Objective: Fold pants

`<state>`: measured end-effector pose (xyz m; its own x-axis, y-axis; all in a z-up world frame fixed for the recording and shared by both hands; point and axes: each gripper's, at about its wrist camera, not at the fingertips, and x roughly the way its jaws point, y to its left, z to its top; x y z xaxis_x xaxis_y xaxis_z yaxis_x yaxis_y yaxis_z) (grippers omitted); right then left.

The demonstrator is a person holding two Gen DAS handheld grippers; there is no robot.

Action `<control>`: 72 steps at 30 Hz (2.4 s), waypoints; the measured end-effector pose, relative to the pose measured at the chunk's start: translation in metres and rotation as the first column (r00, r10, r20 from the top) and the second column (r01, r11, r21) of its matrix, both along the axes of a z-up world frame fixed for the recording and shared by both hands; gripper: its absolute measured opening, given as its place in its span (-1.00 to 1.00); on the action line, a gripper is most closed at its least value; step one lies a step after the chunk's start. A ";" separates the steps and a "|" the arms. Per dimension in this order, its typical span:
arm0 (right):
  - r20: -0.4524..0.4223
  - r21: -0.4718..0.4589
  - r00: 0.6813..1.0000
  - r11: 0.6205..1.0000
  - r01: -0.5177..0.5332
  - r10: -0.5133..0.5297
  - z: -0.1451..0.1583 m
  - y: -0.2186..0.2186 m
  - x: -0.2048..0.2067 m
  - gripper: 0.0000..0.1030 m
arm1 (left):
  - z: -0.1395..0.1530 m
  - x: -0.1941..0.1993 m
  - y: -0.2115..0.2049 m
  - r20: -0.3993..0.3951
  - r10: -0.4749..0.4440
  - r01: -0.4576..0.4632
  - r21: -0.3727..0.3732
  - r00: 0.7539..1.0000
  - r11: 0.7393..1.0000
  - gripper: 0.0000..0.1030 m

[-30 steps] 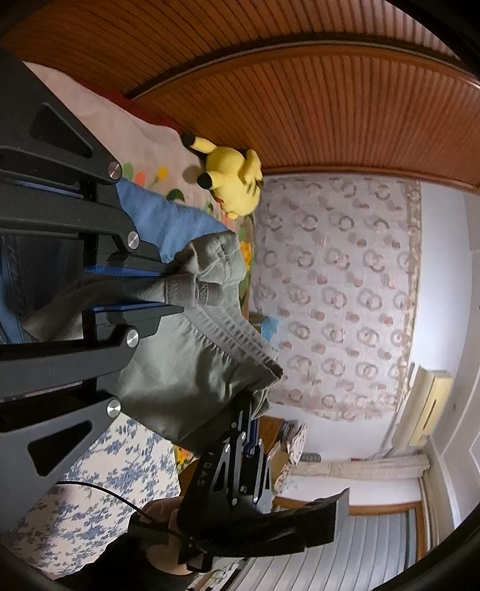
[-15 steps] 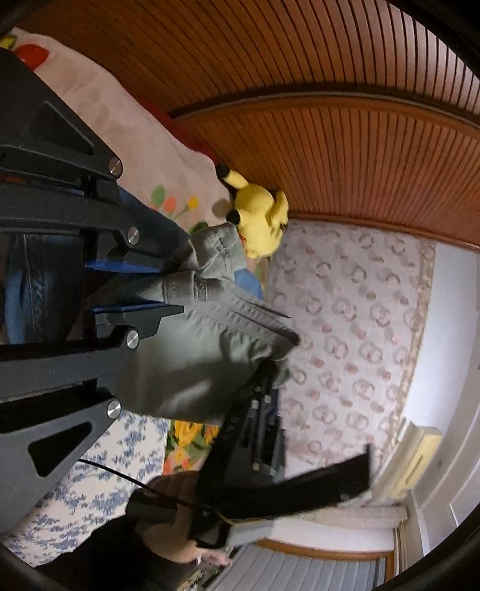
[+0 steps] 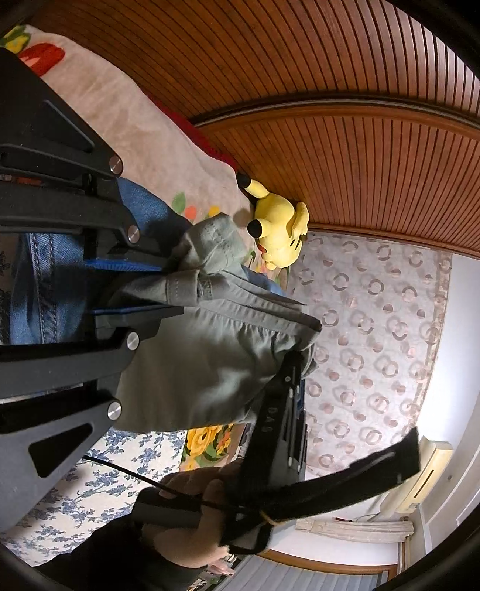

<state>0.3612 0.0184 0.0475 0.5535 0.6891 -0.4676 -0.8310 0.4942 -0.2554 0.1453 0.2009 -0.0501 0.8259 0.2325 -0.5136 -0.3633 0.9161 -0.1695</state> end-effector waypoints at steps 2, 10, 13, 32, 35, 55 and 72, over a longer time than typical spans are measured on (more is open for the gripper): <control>-0.003 0.021 1.000 1.000 0.005 -0.005 0.005 -0.006 0.001 -0.50 | 0.001 0.000 -0.001 -0.003 0.000 0.000 -0.001 1.000 1.000 -0.72; -0.129 0.029 0.990 0.998 -0.050 0.053 0.002 -0.031 0.007 -0.48 | -0.002 0.003 0.001 -0.015 0.003 -0.003 0.005 1.000 1.000 -0.70; -0.162 0.001 0.985 0.998 -0.058 0.057 -0.005 -0.034 0.015 -0.48 | -0.003 0.004 0.002 -0.018 0.006 -0.006 0.004 1.000 1.000 -0.69; -0.197 0.022 0.980 0.999 -0.024 0.028 -0.013 -0.023 0.016 -0.48 | 0.004 -0.011 0.005 -0.021 0.006 -0.006 0.019 1.000 1.000 -0.04; -0.200 0.037 0.979 0.999 -0.027 0.034 -0.013 -0.027 0.009 -0.47 | 0.008 -0.016 0.007 -0.016 0.008 -0.007 0.030 1.000 1.000 0.53; -0.216 0.083 0.976 0.996 -0.018 0.035 -0.015 -0.051 -0.034 0.26 | 0.017 -0.050 0.012 -0.028 0.047 -0.045 0.069 0.998 0.997 0.62; -0.210 0.123 0.976 0.989 0.082 -0.055 -0.022 -0.095 -0.102 0.52 | 0.015 -0.083 -0.022 -0.056 -0.059 0.063 0.059 0.997 0.996 0.62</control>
